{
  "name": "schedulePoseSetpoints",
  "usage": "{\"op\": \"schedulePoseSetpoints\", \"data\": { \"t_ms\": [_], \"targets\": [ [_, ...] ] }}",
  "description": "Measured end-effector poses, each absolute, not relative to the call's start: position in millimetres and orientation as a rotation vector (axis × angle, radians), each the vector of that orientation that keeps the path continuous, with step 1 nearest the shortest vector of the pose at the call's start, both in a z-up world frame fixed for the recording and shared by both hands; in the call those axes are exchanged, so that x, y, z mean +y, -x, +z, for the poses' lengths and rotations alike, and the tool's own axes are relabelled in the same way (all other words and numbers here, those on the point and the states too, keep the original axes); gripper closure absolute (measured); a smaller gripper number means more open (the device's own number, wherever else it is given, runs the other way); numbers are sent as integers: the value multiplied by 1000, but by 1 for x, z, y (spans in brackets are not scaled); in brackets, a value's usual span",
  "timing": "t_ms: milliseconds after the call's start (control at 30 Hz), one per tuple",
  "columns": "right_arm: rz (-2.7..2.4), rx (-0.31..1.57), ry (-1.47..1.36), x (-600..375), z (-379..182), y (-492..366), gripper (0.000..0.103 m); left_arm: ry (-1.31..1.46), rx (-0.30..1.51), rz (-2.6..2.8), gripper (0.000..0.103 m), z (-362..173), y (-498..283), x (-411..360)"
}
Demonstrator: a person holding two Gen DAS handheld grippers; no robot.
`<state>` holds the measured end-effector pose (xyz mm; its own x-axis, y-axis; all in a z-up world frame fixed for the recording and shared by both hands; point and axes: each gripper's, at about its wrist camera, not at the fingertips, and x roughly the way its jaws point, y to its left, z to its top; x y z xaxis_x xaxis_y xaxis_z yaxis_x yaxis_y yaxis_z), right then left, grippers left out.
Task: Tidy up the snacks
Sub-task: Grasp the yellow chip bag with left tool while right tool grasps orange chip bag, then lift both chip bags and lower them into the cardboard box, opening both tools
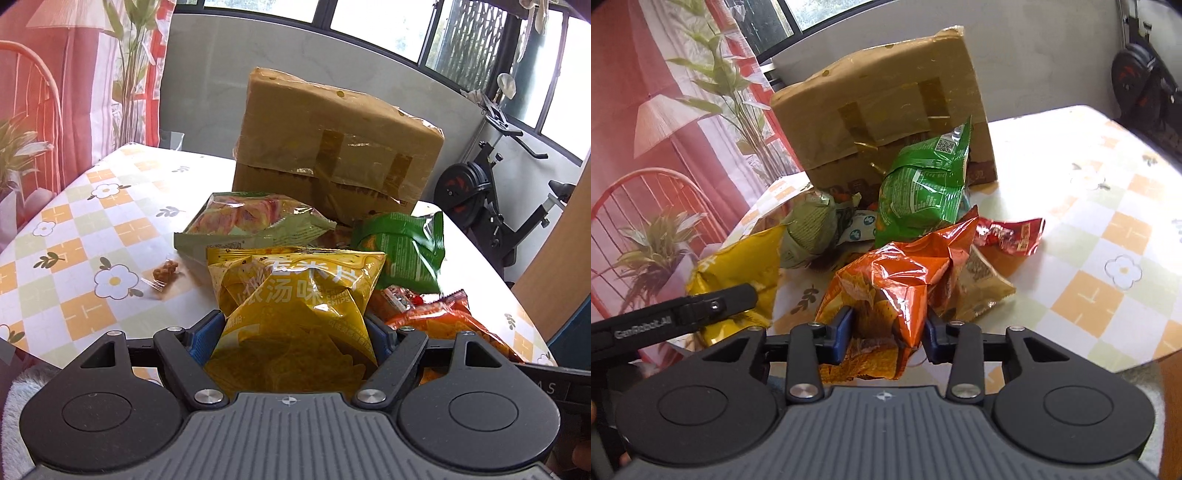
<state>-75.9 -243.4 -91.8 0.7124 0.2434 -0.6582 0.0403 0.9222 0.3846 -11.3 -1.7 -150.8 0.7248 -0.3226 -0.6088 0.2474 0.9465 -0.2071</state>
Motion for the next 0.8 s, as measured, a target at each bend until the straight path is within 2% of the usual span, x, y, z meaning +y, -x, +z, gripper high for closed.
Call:
{"op": "schedulePoseSetpoints", "data": {
  "t_ms": [233, 600, 800],
  "targets": [
    [-10, 753, -483, -270, -94, 85, 65, 109, 684, -330, 22, -151, 13, -3],
    [-26, 666, -414, -276, -77, 93, 67, 97, 662, -329, 22, -150, 15, -5],
    [-79, 684, -507, -298, -84, 102, 67, 107, 643, -319, 22, -148, 16, 0]
  ]
}}
